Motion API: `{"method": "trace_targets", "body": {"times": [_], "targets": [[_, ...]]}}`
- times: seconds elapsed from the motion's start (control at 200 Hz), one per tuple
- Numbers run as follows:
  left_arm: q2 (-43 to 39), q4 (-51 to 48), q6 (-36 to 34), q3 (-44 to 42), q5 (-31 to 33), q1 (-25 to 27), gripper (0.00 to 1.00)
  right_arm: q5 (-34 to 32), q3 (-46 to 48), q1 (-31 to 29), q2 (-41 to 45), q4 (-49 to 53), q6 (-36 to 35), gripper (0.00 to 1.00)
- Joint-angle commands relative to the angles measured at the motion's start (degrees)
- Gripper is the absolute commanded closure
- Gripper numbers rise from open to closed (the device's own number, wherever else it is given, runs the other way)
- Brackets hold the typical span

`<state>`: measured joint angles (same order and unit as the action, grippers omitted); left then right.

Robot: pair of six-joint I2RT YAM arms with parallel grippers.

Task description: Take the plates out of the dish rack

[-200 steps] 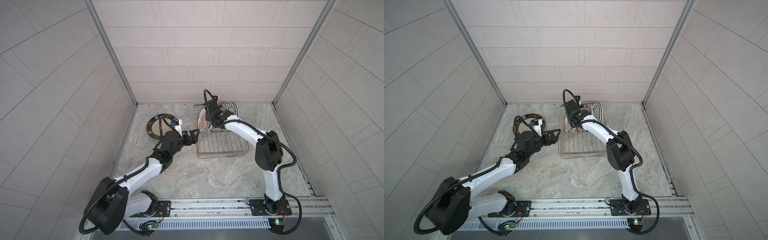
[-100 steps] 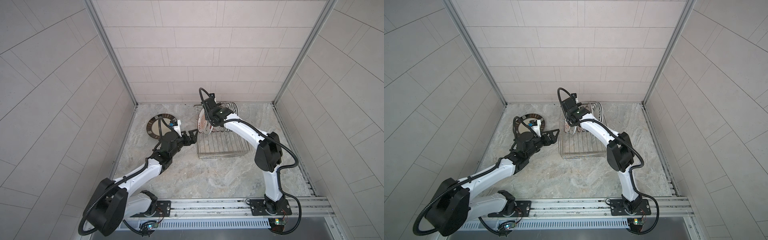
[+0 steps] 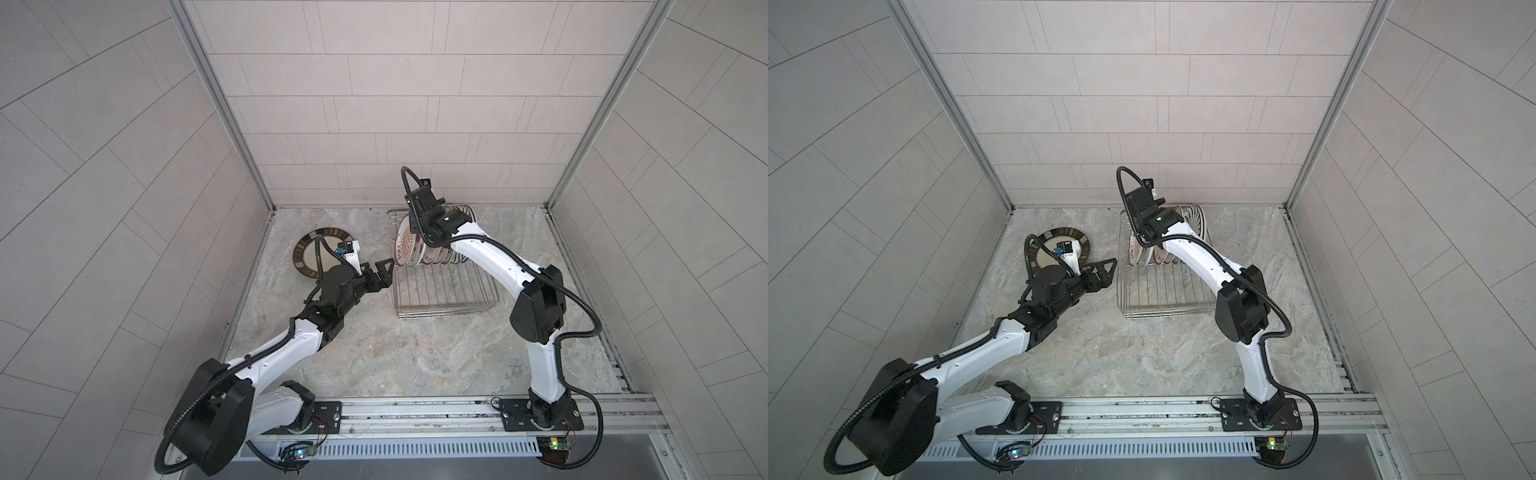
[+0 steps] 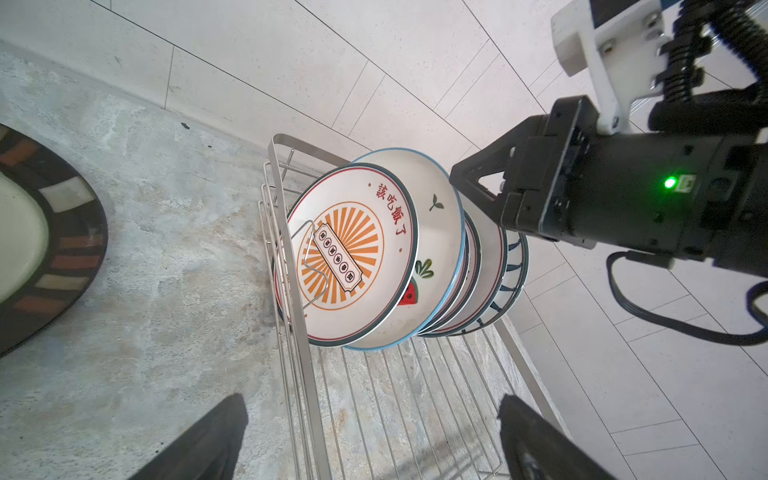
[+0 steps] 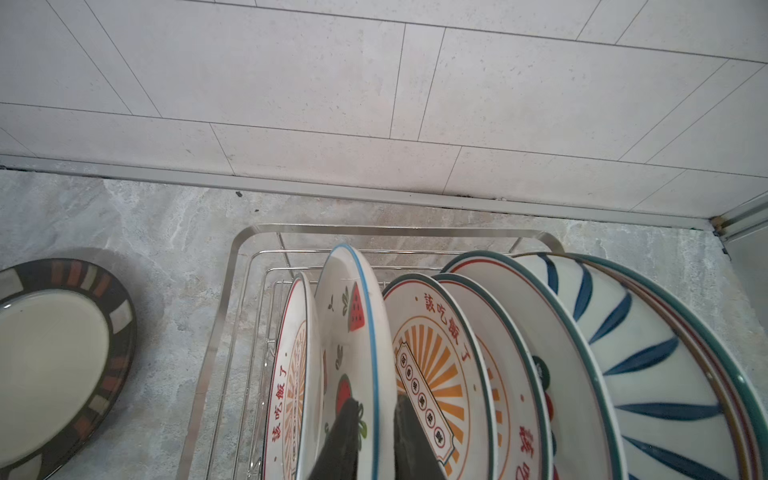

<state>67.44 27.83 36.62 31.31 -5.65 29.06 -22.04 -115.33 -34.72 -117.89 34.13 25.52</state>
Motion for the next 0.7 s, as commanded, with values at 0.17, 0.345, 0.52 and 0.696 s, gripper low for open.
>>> {"method": "trace_targets", "body": {"times": [0.17, 0.345, 0.52, 0.696], "targets": [[-0.63, 1.52, 0.21, -1.16, 1.41, 0.21, 0.0, -0.98, -4.73, 0.09, -4.88, 6.12, 1.45, 0.82], [-0.95, 1.52, 0.2, -1.21, 1.62, 0.2, 0.0, -2.57, -4.46, -0.49, -3.27, 5.08, 0.14, 0.74], [0.68, 2.88, 0.2, -0.91, 1.47, 0.21, 0.0, -5.97, -4.53, -2.78, -0.64, 3.38, -3.01, 0.71], [2.01, 3.87, 0.64, -0.37, 0.03, 0.23, 0.0, -8.95, -2.44, -2.47, 1.74, 4.54, -1.43, 0.65]]}}
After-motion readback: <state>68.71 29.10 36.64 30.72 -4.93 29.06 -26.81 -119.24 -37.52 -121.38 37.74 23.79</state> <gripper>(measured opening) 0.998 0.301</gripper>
